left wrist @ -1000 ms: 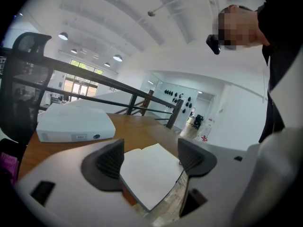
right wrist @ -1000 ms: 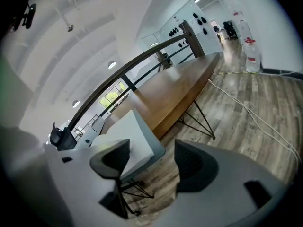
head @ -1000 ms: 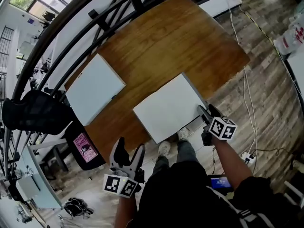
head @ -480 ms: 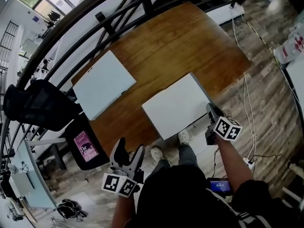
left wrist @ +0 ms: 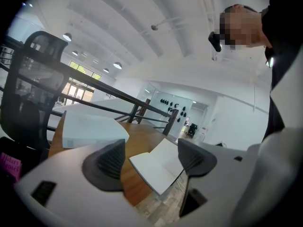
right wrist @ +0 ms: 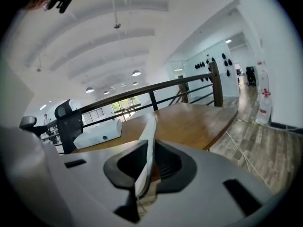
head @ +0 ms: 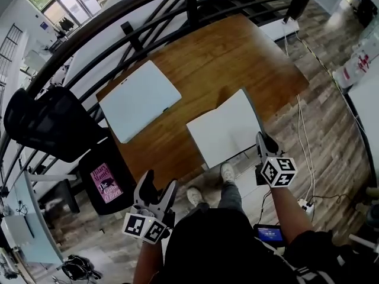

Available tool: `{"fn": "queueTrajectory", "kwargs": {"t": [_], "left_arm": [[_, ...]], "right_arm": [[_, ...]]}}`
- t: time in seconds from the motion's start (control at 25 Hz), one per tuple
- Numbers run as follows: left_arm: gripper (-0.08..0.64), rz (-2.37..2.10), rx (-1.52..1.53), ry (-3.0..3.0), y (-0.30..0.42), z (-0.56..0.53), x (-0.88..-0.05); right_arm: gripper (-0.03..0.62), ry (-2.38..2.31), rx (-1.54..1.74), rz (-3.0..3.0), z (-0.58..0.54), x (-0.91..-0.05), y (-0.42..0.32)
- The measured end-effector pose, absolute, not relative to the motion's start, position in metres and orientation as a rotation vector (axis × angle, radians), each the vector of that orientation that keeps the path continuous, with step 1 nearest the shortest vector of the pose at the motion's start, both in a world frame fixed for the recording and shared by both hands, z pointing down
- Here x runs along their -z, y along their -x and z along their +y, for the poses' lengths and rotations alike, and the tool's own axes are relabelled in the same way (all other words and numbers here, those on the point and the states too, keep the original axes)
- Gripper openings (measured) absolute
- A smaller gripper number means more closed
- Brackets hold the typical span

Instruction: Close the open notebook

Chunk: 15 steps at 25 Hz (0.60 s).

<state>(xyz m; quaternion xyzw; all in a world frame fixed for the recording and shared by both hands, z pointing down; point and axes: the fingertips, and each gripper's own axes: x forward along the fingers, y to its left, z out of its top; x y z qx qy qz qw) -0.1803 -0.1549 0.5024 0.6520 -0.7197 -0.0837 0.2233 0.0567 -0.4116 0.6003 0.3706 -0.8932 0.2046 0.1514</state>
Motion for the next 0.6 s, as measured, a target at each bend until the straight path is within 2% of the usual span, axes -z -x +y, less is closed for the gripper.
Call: {"fn": "queueTrajectory", "kwargs": {"t": [0.24, 0.4, 0.44, 0.52, 0.6], "left_arm": [[0.350, -2.001, 0.273, -1.812, 0.197, -0.122, -0.498], [0.350, -1.999, 0.295, -1.829, 0.205, -0.103, -0.496], [0.350, -2.001, 0.301, -1.833, 0.207, -0.099, -0.494], [0.350, -2.011, 0.311, -1.833, 0.210, -0.092, -0.491], [0.350, -2.019, 0.322, -1.834, 0.213, -0.086, -0.489]], "right_arm": [[0.043, -0.927, -0.234, -2.583, -0.370, -0.579, -0.024], [0.067, -0.771, -0.174, -2.592, -0.331, -0.577, 0.003], [0.095, -0.714, -0.182, -2.607, -0.319, -0.576, 0.011], [0.214, -0.591, -0.217, -2.642, -0.293, -0.574, 0.027], [0.238, -0.520, -0.266, -2.674, -0.273, -0.570, 0.039]]}}
